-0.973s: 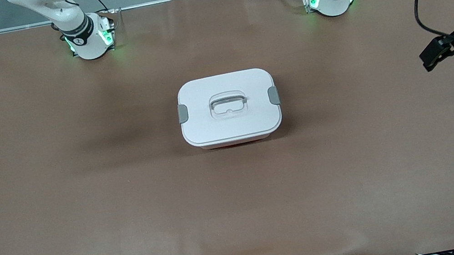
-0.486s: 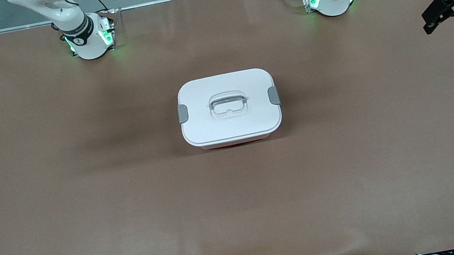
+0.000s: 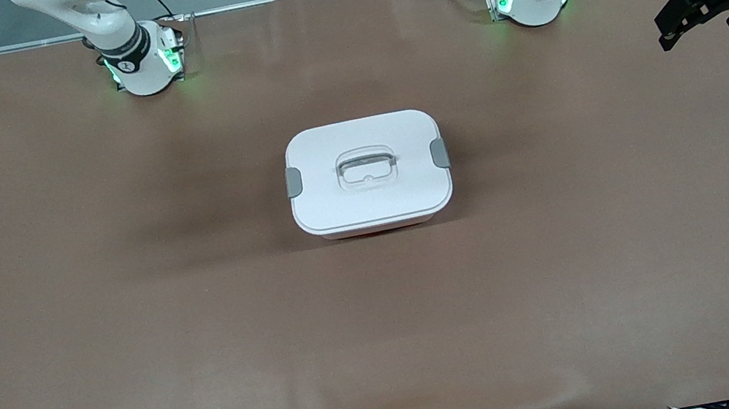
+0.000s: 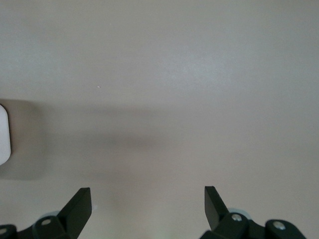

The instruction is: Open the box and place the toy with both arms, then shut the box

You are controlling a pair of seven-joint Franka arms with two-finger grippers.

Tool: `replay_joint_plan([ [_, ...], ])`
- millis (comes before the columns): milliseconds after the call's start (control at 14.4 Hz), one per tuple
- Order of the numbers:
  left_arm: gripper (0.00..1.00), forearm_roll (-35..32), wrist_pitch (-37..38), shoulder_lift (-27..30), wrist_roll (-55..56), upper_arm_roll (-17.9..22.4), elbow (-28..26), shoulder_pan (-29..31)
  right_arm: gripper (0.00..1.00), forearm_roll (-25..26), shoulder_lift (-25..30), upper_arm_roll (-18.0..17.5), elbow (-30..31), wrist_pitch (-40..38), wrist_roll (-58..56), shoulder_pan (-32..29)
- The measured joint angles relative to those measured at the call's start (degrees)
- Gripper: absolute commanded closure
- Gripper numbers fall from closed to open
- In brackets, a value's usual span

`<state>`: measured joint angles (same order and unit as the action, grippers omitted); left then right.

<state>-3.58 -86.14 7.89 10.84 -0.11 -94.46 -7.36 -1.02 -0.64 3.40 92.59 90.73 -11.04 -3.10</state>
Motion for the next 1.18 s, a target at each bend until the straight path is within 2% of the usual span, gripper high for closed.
replay_joint_plan([
  [1181, 0.0, 0.53, -0.93, -0.92, 0.0, 0.45, 1.6, 0.52, 0.0, -0.02, 0.0, 0.1, -0.26, -1.2, 2.7, -0.01],
])
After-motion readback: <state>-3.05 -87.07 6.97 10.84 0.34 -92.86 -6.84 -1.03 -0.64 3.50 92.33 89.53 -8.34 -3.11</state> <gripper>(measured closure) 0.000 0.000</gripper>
